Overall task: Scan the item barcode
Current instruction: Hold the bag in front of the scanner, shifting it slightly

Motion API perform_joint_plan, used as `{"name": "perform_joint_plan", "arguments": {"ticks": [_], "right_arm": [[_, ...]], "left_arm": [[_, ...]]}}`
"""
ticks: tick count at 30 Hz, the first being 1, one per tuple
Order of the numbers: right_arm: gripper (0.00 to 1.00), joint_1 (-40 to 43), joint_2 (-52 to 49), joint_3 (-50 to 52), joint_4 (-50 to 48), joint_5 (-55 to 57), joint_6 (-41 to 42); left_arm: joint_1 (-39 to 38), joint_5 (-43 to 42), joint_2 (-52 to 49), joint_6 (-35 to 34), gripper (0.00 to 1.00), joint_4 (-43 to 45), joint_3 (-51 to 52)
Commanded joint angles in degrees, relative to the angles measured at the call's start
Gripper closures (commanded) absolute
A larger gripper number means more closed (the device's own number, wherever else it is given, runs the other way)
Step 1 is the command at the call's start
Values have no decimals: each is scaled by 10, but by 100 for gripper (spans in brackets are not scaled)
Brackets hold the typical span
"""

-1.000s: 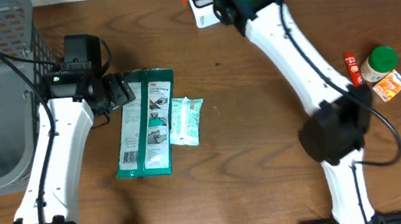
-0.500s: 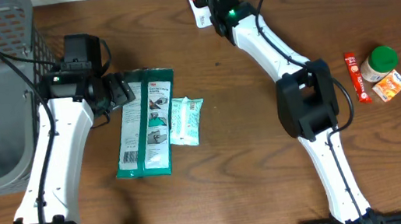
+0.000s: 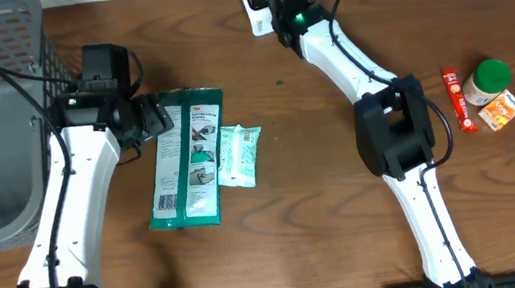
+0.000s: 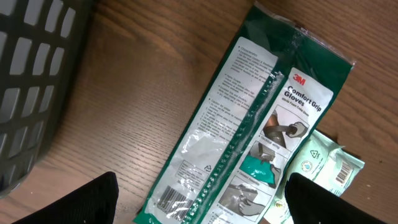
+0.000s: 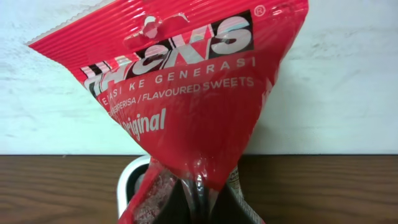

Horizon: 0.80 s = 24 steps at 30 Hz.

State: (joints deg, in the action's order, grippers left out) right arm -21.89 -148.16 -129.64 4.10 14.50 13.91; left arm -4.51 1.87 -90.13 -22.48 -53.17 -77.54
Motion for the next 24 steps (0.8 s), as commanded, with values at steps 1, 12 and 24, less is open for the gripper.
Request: {"name": "perform_joint_plan", "arguments": {"ticks": [1,12,24], "right_arm": [[99,3,3,-5,-13,-45,35],[99,22,3,-4,27,-68,87],[99,18,-2,-6,18,-56,27]], "left_arm": [[2,7,2,3,14,-2,-9],[2,7,2,3,14,-2,-9],[2,7,2,3,14,-2,-9]]}}
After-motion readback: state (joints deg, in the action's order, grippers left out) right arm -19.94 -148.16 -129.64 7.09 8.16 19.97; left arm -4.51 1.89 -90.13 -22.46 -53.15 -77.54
